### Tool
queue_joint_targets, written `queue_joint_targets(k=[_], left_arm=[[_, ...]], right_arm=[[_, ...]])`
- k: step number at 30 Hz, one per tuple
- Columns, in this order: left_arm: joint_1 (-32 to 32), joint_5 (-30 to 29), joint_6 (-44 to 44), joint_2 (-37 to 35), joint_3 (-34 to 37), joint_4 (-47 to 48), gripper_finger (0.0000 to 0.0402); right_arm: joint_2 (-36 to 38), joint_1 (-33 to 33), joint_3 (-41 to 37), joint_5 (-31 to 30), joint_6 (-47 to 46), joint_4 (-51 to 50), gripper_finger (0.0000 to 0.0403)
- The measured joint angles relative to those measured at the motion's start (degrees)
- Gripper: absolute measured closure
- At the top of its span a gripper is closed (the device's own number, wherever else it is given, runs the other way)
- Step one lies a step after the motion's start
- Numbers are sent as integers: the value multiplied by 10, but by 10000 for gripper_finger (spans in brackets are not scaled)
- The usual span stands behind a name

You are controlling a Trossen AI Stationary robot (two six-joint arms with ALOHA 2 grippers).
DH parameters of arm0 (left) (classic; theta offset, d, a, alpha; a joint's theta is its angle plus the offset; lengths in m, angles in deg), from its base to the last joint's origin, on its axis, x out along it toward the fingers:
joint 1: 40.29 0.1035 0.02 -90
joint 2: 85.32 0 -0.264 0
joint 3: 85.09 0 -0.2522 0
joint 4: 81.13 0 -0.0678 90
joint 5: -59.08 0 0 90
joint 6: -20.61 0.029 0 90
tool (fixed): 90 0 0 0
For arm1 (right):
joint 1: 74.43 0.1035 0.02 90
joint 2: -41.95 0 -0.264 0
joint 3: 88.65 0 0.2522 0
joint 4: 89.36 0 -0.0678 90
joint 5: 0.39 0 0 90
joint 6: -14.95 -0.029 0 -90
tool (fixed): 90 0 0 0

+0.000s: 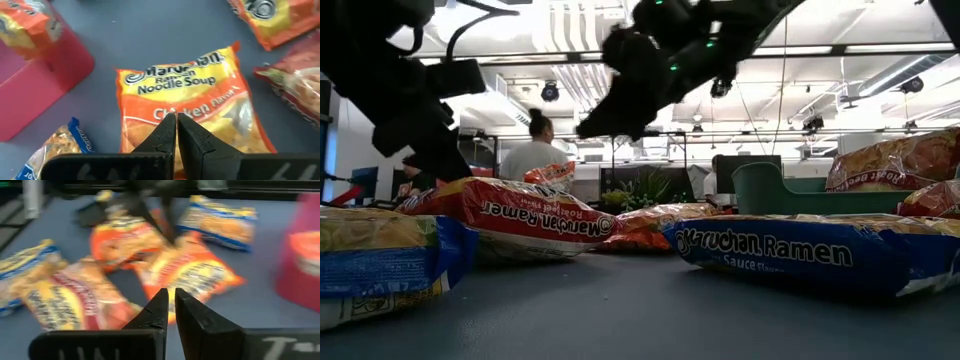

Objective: Sort Maruchan noodles
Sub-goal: Put the orange noodle pack into the red bin

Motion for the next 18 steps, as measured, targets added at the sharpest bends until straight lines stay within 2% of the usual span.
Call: queue_joint_targets(k=[4, 8, 13, 18], left_arm=[[0, -39, -6, -1, 16, 0, 401], [4, -72, -8, -1, 31, -18, 402], [3, -59, -7, -2, 42, -31, 401], [1, 0, 11, -4, 35, -33, 402]], right_arm=[[-46, 15, 41, 54, 21, -1, 386], [-86, 26, 69, 58, 26, -2, 387], [-123, 28, 96, 45, -3, 0, 387], [-128, 13, 100, -6, -81, -1, 387]])
